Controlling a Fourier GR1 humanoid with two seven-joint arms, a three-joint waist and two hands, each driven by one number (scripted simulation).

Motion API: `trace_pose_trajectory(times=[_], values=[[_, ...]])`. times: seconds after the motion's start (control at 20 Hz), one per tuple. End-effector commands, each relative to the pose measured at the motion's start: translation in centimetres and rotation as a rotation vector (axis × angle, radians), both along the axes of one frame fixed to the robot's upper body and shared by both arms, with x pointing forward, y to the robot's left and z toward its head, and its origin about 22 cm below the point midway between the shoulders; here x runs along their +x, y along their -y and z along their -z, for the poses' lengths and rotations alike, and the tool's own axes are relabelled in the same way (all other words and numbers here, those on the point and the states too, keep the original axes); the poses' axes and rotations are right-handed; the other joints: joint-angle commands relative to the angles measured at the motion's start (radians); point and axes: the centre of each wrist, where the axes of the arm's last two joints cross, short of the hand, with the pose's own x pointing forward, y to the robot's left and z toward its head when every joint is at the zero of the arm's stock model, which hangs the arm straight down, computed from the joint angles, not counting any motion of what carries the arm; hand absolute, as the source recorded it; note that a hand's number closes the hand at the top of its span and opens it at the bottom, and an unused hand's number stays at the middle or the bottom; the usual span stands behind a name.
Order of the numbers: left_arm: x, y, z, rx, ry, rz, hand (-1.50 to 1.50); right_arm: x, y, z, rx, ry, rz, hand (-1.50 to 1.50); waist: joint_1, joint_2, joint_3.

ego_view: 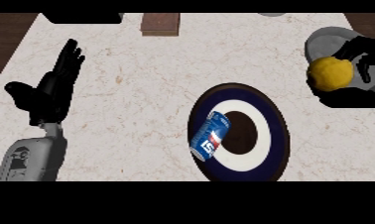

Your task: Pick the lemon from the plate and place it in the pan

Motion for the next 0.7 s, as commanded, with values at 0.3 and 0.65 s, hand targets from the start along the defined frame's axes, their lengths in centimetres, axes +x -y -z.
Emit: trace_pose_trajectory(times=[0.3,0.65], values=[[0.4,-0.1,-0.2,0.001,0.005,0.025,0.00,5.7,11.7,1.9,-0.080,0.030,0.162,1.50,0.024,0.008,0.001],[0.1,2.5,0.6,-0.015,0.012,0.067,0.00,6.1,16.9,3.4,-0.200,0.050,0.303,1.50,0.067,0.025,0.005]])
